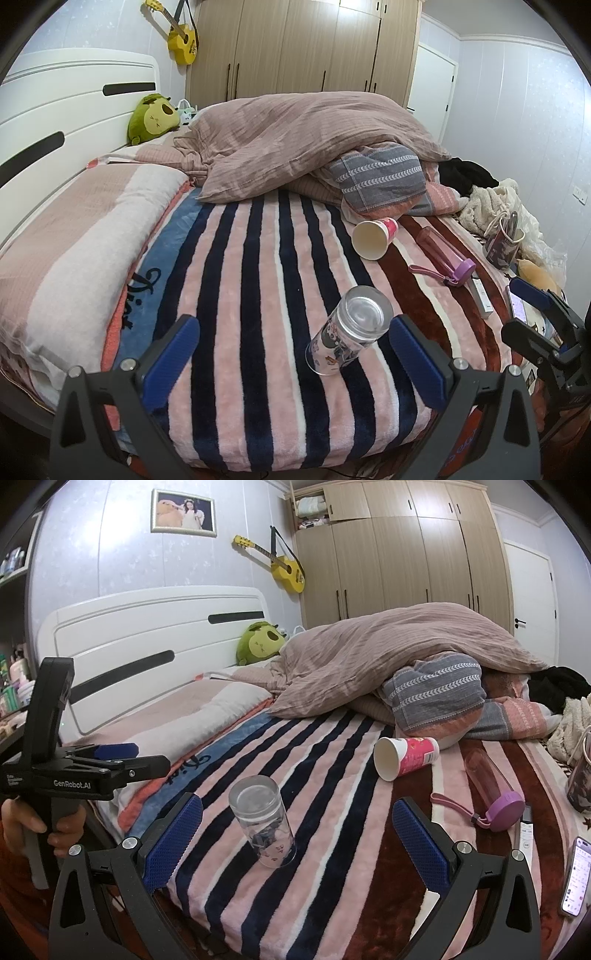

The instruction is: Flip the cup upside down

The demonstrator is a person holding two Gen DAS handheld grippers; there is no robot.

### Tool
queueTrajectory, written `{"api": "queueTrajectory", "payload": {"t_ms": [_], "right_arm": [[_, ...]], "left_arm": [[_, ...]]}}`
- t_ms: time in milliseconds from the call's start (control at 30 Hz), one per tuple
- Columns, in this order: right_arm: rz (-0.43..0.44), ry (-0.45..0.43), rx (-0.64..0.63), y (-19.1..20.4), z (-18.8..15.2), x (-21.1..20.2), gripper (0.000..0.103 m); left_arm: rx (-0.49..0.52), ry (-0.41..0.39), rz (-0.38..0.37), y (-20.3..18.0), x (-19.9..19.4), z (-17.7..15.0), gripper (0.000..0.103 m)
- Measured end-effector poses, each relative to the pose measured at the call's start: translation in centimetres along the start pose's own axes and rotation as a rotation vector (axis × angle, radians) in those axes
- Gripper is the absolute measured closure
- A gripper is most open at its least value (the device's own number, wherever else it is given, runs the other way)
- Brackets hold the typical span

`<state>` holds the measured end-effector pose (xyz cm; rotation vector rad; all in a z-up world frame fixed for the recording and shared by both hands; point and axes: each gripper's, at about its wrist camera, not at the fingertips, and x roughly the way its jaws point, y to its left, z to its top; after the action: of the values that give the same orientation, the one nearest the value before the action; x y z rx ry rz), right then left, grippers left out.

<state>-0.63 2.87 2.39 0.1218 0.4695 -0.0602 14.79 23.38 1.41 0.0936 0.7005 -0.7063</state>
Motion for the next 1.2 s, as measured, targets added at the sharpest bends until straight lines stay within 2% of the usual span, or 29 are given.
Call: {"api": "queueTrajectory", "payload": {"t_ms": [1200], "right_arm": [[0.006,0.0,-0.004,0.19,0.15,-0.21,0.0]], "left_arm": [[0.006,0.003,0.003,-0.18,-0.46,0.14,0.001]]}}
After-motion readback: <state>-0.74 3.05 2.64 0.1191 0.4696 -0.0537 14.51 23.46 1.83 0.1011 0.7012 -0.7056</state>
